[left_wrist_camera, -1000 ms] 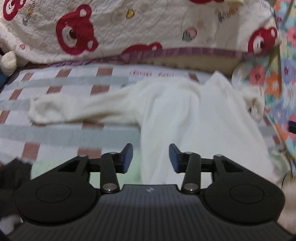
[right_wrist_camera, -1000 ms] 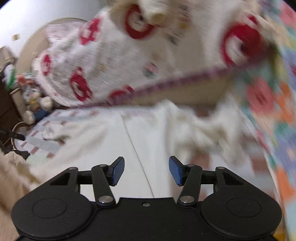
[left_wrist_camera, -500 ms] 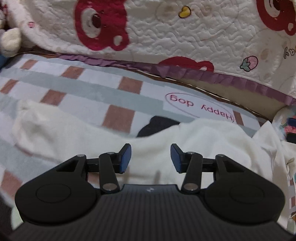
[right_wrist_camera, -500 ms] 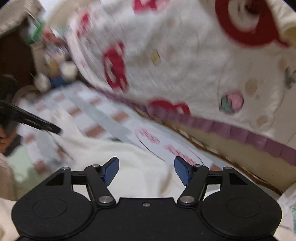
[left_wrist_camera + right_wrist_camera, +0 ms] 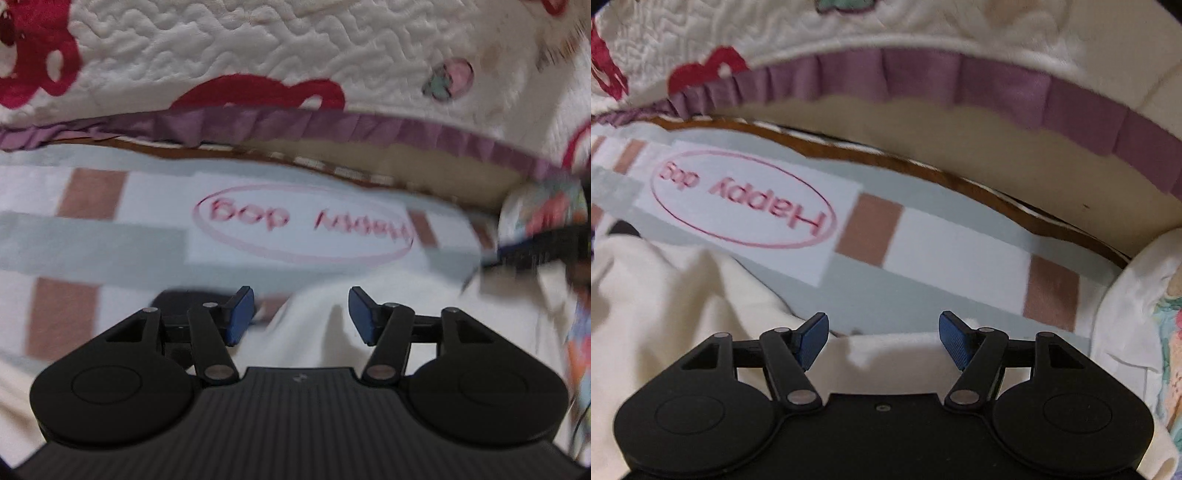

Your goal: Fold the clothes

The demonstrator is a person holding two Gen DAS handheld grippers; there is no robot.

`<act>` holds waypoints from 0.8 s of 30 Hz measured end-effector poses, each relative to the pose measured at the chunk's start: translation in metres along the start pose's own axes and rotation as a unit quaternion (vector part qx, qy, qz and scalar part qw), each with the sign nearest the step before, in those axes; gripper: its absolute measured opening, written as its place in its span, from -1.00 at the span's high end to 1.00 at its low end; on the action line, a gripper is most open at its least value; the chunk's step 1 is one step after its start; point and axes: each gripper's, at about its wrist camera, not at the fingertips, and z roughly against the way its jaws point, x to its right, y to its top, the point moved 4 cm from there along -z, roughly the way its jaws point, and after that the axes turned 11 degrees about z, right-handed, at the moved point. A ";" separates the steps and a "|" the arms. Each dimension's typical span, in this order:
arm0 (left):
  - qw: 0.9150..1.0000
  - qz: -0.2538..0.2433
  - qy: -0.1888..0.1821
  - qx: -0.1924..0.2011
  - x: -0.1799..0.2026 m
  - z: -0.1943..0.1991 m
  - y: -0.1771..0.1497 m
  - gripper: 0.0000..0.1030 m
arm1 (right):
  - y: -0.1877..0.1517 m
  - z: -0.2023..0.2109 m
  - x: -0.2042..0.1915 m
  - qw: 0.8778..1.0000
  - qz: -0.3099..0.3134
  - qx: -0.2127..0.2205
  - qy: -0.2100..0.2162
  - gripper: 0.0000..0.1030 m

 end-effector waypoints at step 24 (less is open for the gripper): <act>0.984 0.035 -0.090 -0.150 0.001 -0.059 -0.031 0.84 | -0.069 0.023 -0.053 0.990 0.113 0.043 -0.077 0.50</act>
